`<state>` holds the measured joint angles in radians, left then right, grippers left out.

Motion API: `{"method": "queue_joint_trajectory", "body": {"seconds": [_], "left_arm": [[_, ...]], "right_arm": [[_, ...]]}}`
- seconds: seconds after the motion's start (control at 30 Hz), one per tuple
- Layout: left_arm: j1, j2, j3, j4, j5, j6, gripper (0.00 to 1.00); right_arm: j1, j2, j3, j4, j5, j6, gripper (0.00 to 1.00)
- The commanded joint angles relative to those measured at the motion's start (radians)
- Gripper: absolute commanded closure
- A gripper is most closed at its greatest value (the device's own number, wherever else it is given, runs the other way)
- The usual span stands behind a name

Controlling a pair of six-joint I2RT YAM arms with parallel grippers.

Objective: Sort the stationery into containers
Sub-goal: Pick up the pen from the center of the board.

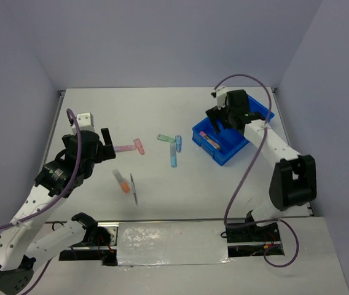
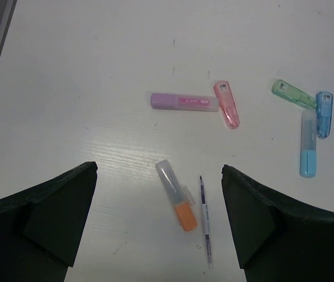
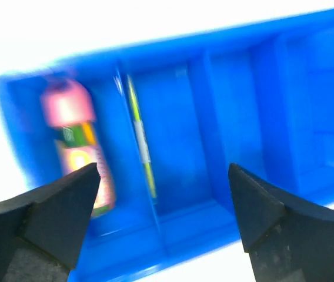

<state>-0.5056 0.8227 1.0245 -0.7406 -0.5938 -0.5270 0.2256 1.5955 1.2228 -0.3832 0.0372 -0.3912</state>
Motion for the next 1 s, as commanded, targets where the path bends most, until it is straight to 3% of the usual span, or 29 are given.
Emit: {"method": "queue_joint_trajectory", "body": {"seconds": [0.0,0.1,0.13,0.17,0.27,0.37,0.43,0.5,0.67,0.97], "left_arm": [[0.042,0.021,-0.004,0.023,0.018,-0.034,0.01],[0.107,0.053,-0.003,-0.006,0.031,-0.098,0.01],[0.137,0.056,0.000,-0.022,0.017,-0.120,0.01],[0.148,0.061,0.003,-0.037,0.002,-0.146,0.01],[0.177,0.050,0.022,-0.091,-0.035,-0.211,0.01],[0.183,0.032,0.028,-0.091,-0.035,-0.200,0.01],[0.184,0.026,0.017,-0.092,-0.046,-0.186,0.01],[0.187,0.026,0.005,-0.091,-0.044,-0.174,0.01],[0.191,0.021,-0.053,-0.066,-0.014,-0.171,0.01],[0.197,0.000,-0.103,-0.031,0.009,-0.151,0.01]], "right_arm": [[0.044,-0.239,0.049,0.097,-0.076,0.269,0.00],[0.232,-0.341,-0.025,0.165,0.037,0.478,0.00],[0.306,-0.350,-0.038,0.162,0.137,0.538,0.00],[0.383,-0.341,-0.042,0.149,0.359,0.669,0.00],[0.701,-0.232,0.027,-0.018,0.611,0.906,0.00],[0.791,-0.122,0.046,0.000,0.526,0.989,0.00],[0.866,-0.063,0.012,0.126,0.451,0.962,0.00],[0.911,-0.001,0.052,0.075,0.463,0.995,0.02],[1.014,0.234,0.249,-0.105,0.510,1.080,0.22],[1.048,0.400,0.311,-0.083,0.429,1.109,0.37]]}}
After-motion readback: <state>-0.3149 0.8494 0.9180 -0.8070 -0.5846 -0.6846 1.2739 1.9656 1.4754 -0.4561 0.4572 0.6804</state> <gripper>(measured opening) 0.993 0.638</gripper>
